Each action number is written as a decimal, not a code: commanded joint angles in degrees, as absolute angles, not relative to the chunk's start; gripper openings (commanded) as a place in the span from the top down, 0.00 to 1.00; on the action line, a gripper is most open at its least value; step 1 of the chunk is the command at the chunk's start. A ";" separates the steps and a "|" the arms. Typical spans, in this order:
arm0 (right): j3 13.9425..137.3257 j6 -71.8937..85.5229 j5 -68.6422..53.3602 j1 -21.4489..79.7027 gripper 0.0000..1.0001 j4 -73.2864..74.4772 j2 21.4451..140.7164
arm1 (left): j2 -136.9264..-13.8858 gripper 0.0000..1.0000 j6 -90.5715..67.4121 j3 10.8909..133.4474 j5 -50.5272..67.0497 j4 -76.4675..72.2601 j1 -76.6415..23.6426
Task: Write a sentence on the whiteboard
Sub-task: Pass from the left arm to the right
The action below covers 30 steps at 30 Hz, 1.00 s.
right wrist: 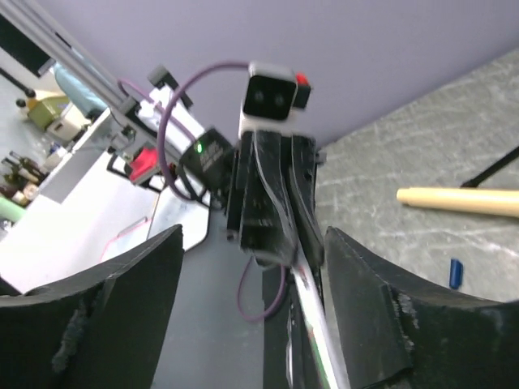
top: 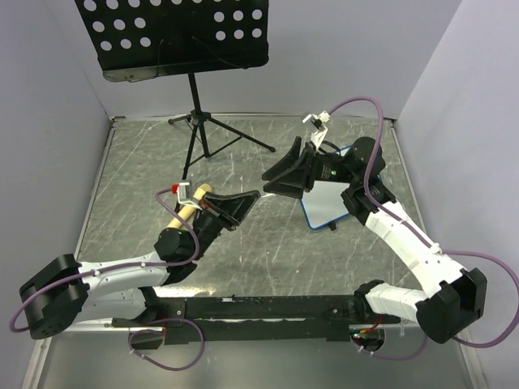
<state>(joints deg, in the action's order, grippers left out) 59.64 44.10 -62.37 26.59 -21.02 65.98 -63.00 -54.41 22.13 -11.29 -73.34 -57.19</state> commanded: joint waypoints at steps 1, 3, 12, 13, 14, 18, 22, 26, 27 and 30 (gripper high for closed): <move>61.79 49.48 -59.24 27.33 0.26 -25.14 66.53 | -63.72 0.99 -50.98 24.88 -17.84 -92.54 -58.71; 61.53 48.26 -58.36 27.25 0.25 -23.30 65.84 | -63.63 0.99 -50.36 24.52 -18.11 -94.30 -58.71; 62.14 47.37 -59.24 22.86 0.11 -24.08 65.65 | -57.40 0.99 -49.92 24.79 -15.03 -87.45 -58.71; 61.96 47.81 -59.50 22.33 0.11 -24.69 65.83 | -55.91 0.99 -49.92 24.52 -15.03 -87.10 -58.71; 61.61 48.42 -60.11 21.72 0.11 -26.09 65.83 | -55.38 0.99 -49.83 24.52 -15.03 -85.97 -58.71; 59.77 51.41 -61.87 21.79 0.11 -29.35 65.92 | -53.79 0.99 -48.52 25.13 -15.73 -84.20 -58.80; 59.41 54.57 -62.84 23.64 0.11 -33.83 65.57 | -55.72 0.99 -48.34 26.28 -16.00 -85.34 -58.80; 60.99 56.43 -63.37 24.87 0.14 -34.37 66.36 | -58.53 0.99 -48.87 28.12 -15.38 -87.01 -58.71; 61.43 56.16 -63.11 25.13 0.14 -33.32 66.27 | -59.32 0.99 -49.04 28.56 -15.38 -87.01 -58.71; 61.44 56.42 -62.84 25.49 0.19 -32.35 66.53 | -60.55 0.99 -49.13 29.53 -15.20 -87.19 -58.71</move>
